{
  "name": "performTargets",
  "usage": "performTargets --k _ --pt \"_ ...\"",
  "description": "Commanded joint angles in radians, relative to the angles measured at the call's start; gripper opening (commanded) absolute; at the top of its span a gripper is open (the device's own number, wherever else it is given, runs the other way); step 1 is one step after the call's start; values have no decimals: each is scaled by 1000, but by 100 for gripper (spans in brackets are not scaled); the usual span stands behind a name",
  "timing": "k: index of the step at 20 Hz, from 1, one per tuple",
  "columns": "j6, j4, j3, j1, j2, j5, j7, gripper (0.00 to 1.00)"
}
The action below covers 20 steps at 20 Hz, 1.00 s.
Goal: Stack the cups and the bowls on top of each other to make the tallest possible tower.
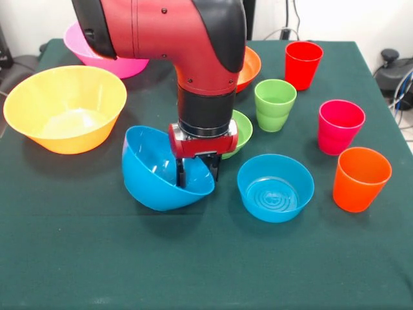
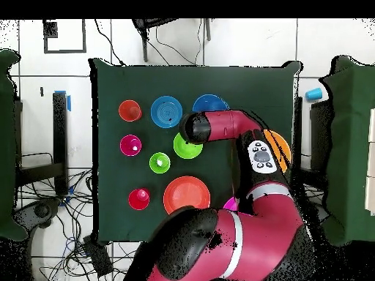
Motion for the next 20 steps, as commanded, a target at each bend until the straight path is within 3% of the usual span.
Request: performTargets --k 1,6,20 --pt "0 3 -9 28 -3 -74 -22 0" --pt "22 -47 1 29 18 -66 -35 0" --pt "-12 -35 -7 28 21 -73 -33 0"
